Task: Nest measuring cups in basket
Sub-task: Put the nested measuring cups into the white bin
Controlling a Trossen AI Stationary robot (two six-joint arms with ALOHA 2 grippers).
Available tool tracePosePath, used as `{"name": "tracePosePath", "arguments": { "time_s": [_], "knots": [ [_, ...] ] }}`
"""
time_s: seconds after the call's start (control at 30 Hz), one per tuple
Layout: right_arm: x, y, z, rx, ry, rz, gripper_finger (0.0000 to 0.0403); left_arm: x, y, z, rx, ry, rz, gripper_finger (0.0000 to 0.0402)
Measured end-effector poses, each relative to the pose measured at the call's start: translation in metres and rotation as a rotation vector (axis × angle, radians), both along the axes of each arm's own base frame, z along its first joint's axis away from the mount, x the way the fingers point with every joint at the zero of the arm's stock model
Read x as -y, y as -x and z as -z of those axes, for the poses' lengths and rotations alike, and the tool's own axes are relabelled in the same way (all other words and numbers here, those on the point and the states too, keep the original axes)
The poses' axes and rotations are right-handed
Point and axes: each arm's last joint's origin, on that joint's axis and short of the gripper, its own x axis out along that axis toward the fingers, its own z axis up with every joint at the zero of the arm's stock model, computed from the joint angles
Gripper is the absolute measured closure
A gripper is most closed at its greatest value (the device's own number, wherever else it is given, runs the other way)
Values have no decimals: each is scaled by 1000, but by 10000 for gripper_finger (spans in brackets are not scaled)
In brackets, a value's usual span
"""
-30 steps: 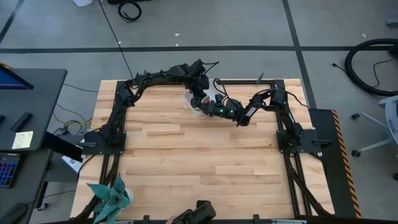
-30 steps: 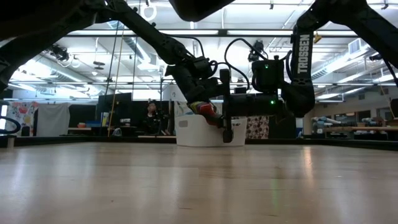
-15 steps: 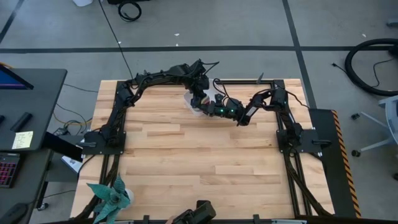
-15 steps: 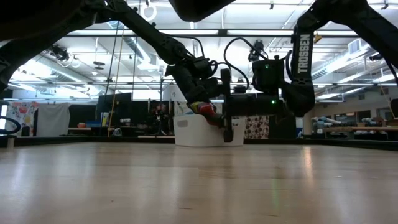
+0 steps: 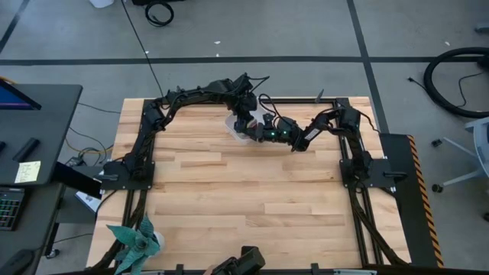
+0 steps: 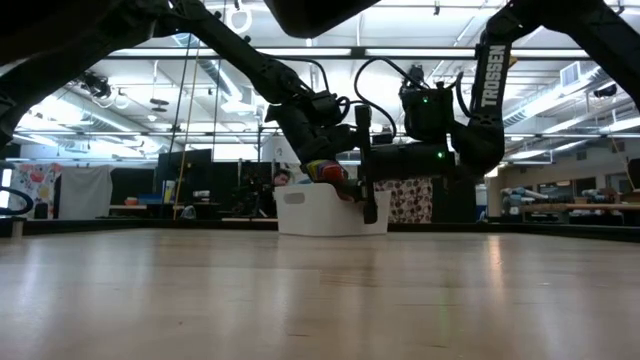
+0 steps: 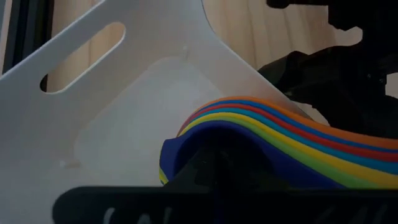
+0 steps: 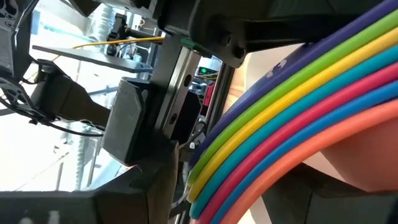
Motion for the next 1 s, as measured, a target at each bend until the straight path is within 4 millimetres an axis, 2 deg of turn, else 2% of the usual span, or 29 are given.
{"name": "tracePosePath", "arguments": {
  "time_s": [0.8, 1.0],
  "knots": [
    [0, -1, 2, -42, -75, -44, 194, 1, 1, 2, -17, -9, 18, 392],
    [-1, 1, -8, -50, -77, -73, 194, 1, 1, 2, -18, -1, 19, 392]
  ]
}}
